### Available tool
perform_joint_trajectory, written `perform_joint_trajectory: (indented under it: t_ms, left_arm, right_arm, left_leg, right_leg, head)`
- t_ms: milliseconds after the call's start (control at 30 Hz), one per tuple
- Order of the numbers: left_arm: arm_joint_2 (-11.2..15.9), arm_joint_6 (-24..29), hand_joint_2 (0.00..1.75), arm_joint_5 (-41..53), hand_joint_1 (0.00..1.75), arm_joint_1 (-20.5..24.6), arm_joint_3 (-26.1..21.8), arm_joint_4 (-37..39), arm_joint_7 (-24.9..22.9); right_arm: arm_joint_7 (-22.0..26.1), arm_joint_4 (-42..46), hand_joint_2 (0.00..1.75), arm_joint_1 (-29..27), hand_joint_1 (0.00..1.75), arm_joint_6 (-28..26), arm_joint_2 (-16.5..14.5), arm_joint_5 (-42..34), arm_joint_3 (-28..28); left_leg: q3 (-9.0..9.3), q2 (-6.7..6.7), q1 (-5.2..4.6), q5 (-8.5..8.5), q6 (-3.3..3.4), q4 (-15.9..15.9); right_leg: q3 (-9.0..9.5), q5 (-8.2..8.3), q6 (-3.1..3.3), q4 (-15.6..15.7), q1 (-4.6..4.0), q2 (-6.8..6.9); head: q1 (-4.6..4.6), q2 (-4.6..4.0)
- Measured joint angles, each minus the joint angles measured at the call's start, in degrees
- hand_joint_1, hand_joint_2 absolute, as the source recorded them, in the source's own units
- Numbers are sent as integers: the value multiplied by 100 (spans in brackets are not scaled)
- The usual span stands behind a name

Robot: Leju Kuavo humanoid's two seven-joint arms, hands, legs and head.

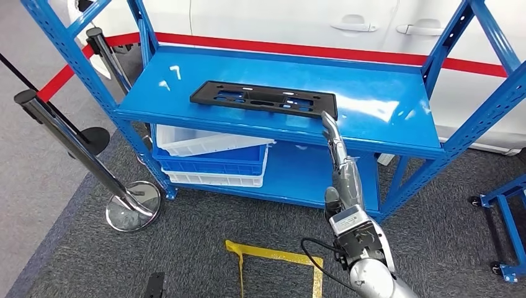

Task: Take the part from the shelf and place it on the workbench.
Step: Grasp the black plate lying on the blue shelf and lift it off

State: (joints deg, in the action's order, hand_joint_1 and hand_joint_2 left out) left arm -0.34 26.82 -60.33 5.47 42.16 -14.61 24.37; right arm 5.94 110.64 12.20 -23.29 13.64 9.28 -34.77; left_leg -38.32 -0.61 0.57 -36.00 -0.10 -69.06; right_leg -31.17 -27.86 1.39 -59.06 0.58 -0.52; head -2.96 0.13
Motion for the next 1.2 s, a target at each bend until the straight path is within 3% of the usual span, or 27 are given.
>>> perform_joint_trajectory:
  t_ms: [67,100,133,200,267,333,400,433,467,533,567,600,667,767,833,900,933,967,1000,1067,1133,1200]
  left_arm:
    - [3,2,0,10,0,-7,1,6,-18]
    - [4,3,0,16,0,-12,2,9,-30]
    - [6,4,0,20,0,-19,4,13,-39]
    - [7,5,0,26,0,-18,6,14,-51]
    - [5,3,0,30,0,8,8,14,-53]
    - [11,2,0,31,0,41,12,15,-58]
    - [23,2,0,31,0,55,15,16,-69]
    - [27,3,0,31,0,52,19,16,-78]
    - [28,5,0,31,0,44,25,16,-88]
    - [25,11,0,32,0,32,36,16,-112]
    - [23,16,0,33,0,33,42,16,-125]
    - [21,22,0,34,0,39,46,16,-138]
    - [17,40,0,40,0,46,59,16,-167]
    - [26,75,0,58,0,46,81,16,-204]
    - [31,96,0,74,0,65,110,16,-235]
    - [31,103,0,91,0,73,145,16,-266]
    - [32,102,0,96,0,67,158,16,-281]
    - [33,101,0,98,0,61,166,16,-293]
    - [34,96,0,98,0,58,171,16,-305]
    - [36,84,0,98,0,61,178,16,-328]
    - [36,65,0,97,0,68,193,16,-353]
    - [36,49,0,95,0,56,210,16,-375]
  right_arm:
    - [-8,-21,0,5,0,21,0,3,-7]
    - [-14,-33,0,10,0,28,0,4,-13]
    - [-19,-45,0,15,0,35,1,9,-20]
    - [-23,-56,0,28,0,44,2,29,-31]
    - [-22,-57,0,48,0,46,3,67,-34]
    - [-25,-58,0,66,0,47,4,103,-38]
    - [-32,-70,0,65,0,48,4,120,-53]
    - [-39,-80,0,61,0,49,4,124,-66]
    - [-48,-91,0,59,0,51,5,125,-79]
    - [-65,-106,0,61,0,66,9,121,-93]
    - [-72,-115,0,62,0,74,12,117,-96]
    - [-80,-125,0,65,0,81,15,113,-100]
    - [-96,-143,0,63,0,86,18,107,-115]
    - [-109,-157,0,67,0,83,20,108,-136]
    - [-110,-172,0,80,0,82,20,108,-158]
    - [-111,-200,0,84,0,84,20,108,-197]
    - [-110,-216,0,84,0,84,20,108,-220]
    - [-107,-233,0,84,0,84,20,108,-241]
    - [-101,-248,0,85,0,84,19,110,-258]
    - [-85,-277,0,94,0,81,15,123,-281]
    - [-86,-306,0,110,0,75,11,162,-304]
    - [-114,-335,0,124,0,72,11,211,-329]
  left_leg:
    - [19,9,-12,704,43,628]
    - [41,12,-31,975,71,814]
    - [60,14,-54,1130,101,900]
    - [151,11,-81,1106,164,925]
    - [272,6,-68,1069,234,983]
    - [366,5,-59,1021,291,1012]
    - [429,4,-72,957,322,1013]
    - [469,2,-82,920,328,1012]
    - [521,-3,-91,879,332,1012]
    - [639,-14,-99,790,326,1013]
    - [684,-21,-102,753,317,1013]
    - [700,-25,-100,723,300,1014]
    - [721,-30,-101,691,249,1005]
    - [728,-15,-107,603,146,908]
    - [526,3,-81,388,69,494]
    - [154,12,-31,134,-3,-143]
    - [5,14,-2,100,-34,-340]
    - [-70,17,23,174,-61,-360]
    - [-45,20,45,364,-85,-168]
    - [157,24,78,810,-121,512]
    - [289,24,68,900,-94,924]
    - [307,18,47,884,-1,965]
  right_leg:
    - [172,-158,-45,-8,-5,-13]
    - [231,-230,-81,-14,-7,-23]
    - [280,-279,-120,-22,-4,-34]
    - [352,-319,-192,-50,7,-42]
    - [287,-353,-234,-258,17,-26]
    - [-51,-533,-262,-825,16,-9]
    - [-525,-786,-273,-1427,9,-6]
    - [-688,-812,-267,-1539,5,-6]
    - [-761,-707,-250,-1467,-3,-6]
    - [-674,-136,-180,-835,-38,-4]
    - [-610,88,-142,-516,-70,-1]
    - [-557,213,-109,-268,-100,-1]
    - [-539,250,-60,-111,-137,2]
    - [-425,332,15,12,-80,20]
    - [-357,353,34,61,-49,38]
    - [-351,348,42,65,-39,46]
    - [-349,342,43,61,-32,46]
    - [-347,333,36,54,-21,43]
    - [-344,321,21,41,-5,38]
    - [-341,290,-30,-1,24,31]
    - [-367,263,-104,-40,27,28]
    - [-375,249,-191,-45,15,27]
  head:
    - [4,0]
    - [8,0]
    - [14,0]
    - [21,0]
    - [27,0]
    - [35,0]
    - [37,0]
    - [36,0]
    - [37,0]
    - [37,0]
    - [32,0]
    - [28,0]
    - [16,0]
    - [7,0]
    - [-14,0]
    - [-23,0]
    - [-22,0]
    - [-22,0]
    - [-24,0]
    - [-26,0]
    - [-31,0]
    - [-33,0]
